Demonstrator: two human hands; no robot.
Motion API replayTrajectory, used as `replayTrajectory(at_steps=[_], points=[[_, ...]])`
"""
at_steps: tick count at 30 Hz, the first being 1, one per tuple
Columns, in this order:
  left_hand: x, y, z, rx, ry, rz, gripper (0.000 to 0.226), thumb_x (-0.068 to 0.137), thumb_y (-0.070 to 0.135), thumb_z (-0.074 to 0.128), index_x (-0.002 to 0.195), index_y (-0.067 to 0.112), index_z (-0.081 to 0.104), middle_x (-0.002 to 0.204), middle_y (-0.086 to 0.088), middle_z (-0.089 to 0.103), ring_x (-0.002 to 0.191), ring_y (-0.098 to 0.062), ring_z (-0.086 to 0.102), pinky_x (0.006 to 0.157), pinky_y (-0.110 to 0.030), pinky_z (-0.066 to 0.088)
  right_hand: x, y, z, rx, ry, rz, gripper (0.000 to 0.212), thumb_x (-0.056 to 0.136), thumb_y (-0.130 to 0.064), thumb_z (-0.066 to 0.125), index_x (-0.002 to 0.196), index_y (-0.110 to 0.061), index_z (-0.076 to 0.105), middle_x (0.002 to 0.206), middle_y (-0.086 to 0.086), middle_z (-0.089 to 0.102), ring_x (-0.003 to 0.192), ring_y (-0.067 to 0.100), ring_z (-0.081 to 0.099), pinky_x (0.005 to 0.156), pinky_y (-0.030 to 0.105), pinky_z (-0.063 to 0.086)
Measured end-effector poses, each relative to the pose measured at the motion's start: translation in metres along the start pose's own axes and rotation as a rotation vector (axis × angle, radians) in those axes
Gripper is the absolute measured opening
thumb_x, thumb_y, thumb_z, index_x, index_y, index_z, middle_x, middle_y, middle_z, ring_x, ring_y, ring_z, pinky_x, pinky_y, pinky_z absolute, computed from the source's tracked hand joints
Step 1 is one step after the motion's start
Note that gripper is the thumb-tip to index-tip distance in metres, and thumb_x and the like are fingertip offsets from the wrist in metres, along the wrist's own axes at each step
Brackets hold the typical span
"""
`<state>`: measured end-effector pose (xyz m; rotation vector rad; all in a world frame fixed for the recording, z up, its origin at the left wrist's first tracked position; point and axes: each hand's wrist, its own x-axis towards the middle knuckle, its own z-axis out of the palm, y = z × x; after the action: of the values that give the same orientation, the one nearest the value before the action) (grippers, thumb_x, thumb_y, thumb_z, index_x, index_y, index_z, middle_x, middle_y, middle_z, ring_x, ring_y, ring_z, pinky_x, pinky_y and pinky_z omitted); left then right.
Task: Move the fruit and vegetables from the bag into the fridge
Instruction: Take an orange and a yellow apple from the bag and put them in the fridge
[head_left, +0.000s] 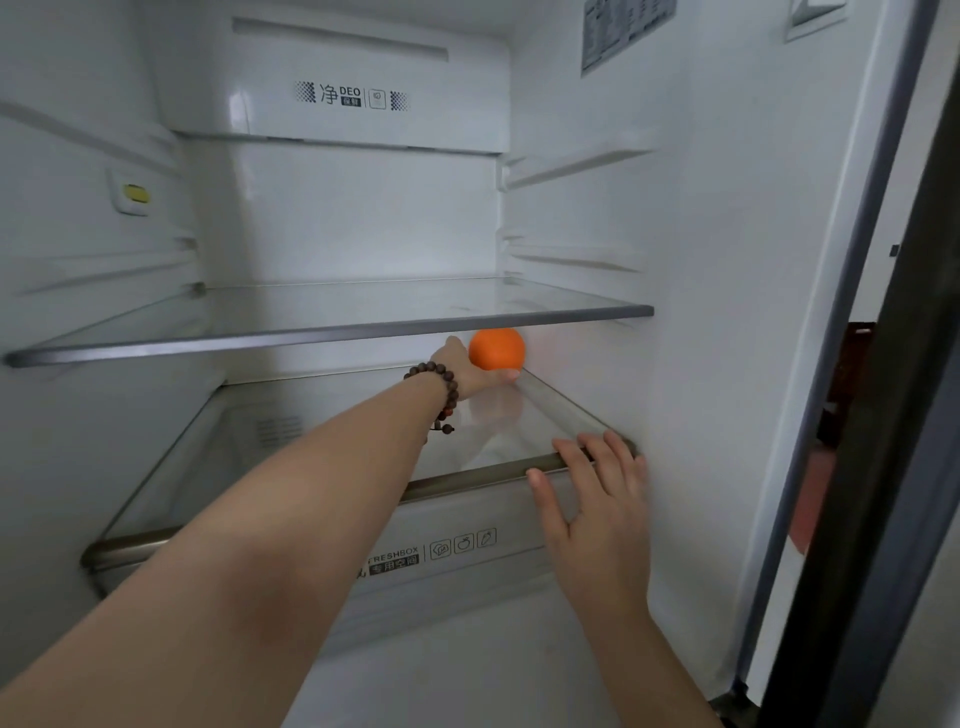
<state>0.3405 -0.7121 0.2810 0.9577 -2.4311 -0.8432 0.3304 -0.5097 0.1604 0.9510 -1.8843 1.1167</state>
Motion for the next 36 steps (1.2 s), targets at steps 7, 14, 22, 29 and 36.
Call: replayTrajectory(at_steps=[7, 14, 22, 29, 36], points=[[-0.062, 0.0, -0.015, 0.307, -0.052, 0.11, 0.084, 0.082, 0.058, 0.056, 0.142, 0.005, 0.028, 0.144, -0.012, 0.04, 0.127, -0.027, 0.043, 0.098, -0.035, 0.038, 0.003, -0.005, -0.008, -0.017, -0.09, 0.033, 0.046, 0.09, -0.051, 0.042, 0.112, -0.016, 0.063, 0.122, 0.004, 0.059, 0.129, 0.026, 0.04, 0.113, 0.047, 0.026], [-0.166, 0.001, -0.029, 0.487, 0.091, 0.176, 0.058, 0.09, 0.054, 0.046, 0.116, 0.003, 0.049, 0.12, -0.014, 0.053, 0.107, -0.027, 0.052, 0.084, -0.032, 0.042, 0.008, -0.013, -0.019, -0.064, -0.236, 0.097, 0.06, 0.088, -0.056, 0.028, 0.116, -0.015, 0.062, 0.126, 0.008, 0.058, 0.132, 0.031, 0.039, 0.112, 0.048, 0.028], [-0.266, -0.027, -0.026, 0.486, 0.176, 0.263, 0.069, 0.092, 0.052, 0.042, 0.143, 0.009, 0.027, 0.147, -0.009, 0.034, 0.136, -0.023, 0.03, 0.112, -0.036, 0.028, -0.011, -0.028, -0.051, -0.001, -0.444, 0.173, 0.045, 0.099, -0.027, 0.034, 0.143, -0.017, 0.034, 0.153, 0.009, 0.029, 0.143, 0.027, 0.02, 0.117, 0.039, 0.02], [-0.327, -0.053, 0.004, 0.569, 0.12, 0.259, 0.072, 0.094, 0.055, 0.03, 0.15, 0.016, 0.005, 0.157, -0.003, 0.015, 0.145, -0.019, 0.011, 0.119, -0.037, 0.01, -0.079, -0.059, -0.115, 0.056, -0.472, 0.264, 0.048, 0.099, -0.034, 0.034, 0.145, -0.021, 0.03, 0.154, 0.003, 0.028, 0.142, 0.017, 0.022, 0.117, 0.035, 0.023], [-0.375, -0.087, 0.036, 0.489, -0.007, 0.331, 0.069, 0.094, 0.054, 0.029, 0.149, 0.016, 0.012, 0.156, -0.004, 0.018, 0.144, -0.02, 0.014, 0.119, -0.037, 0.012, -0.15, -0.075, -0.176, -0.082, -0.457, 0.314, 0.044, 0.099, -0.026, 0.039, 0.142, -0.016, 0.038, 0.151, 0.006, 0.033, 0.142, 0.02, 0.024, 0.116, 0.03, 0.018]])
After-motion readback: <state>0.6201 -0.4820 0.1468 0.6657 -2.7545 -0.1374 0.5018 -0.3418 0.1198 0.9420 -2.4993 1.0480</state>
